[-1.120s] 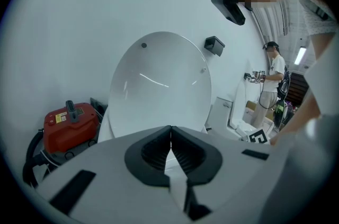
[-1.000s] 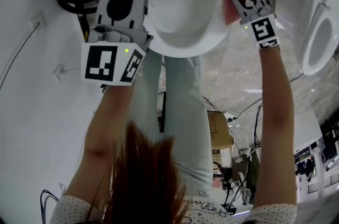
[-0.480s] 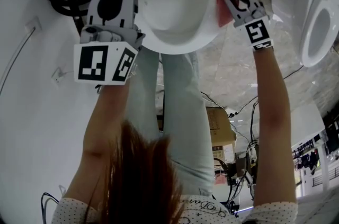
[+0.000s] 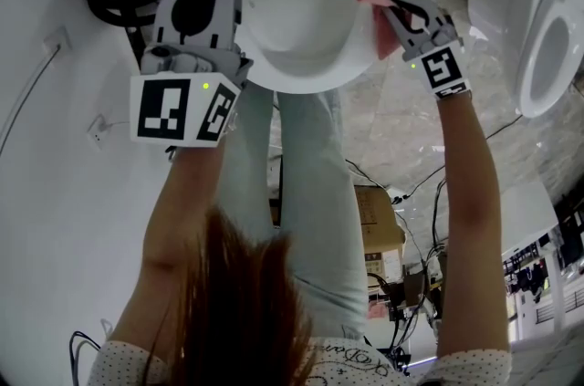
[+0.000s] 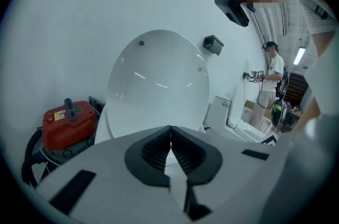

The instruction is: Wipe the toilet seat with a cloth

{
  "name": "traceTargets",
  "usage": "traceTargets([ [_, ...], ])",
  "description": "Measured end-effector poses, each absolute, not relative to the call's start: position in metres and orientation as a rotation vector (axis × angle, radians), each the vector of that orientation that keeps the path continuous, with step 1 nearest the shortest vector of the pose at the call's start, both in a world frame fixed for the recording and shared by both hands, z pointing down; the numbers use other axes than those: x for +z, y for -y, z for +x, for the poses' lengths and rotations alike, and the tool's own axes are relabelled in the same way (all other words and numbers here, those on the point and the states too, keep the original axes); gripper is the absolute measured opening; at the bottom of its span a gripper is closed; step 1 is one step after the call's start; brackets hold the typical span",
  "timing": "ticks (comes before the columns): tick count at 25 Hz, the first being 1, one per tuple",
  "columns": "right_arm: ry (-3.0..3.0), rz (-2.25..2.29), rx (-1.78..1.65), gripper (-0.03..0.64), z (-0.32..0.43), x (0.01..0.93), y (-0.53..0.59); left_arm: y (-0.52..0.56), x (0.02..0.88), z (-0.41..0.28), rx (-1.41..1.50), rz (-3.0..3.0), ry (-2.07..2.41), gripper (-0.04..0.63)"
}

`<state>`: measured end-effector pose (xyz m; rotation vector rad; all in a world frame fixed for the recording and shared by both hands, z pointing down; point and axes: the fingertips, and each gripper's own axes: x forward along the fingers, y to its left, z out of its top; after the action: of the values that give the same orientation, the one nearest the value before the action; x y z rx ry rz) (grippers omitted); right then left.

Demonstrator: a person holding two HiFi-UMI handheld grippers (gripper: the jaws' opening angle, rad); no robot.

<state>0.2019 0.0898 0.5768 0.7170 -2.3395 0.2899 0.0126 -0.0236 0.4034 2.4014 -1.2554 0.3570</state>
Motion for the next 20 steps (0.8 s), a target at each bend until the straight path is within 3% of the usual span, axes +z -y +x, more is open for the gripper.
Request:
traceTargets([
  [20,2.341,0.622,0.319,0.025,0.195,0.579,-0.123,0.006,0.402,-0.003,0.347,2.374,1.303,-0.008],
])
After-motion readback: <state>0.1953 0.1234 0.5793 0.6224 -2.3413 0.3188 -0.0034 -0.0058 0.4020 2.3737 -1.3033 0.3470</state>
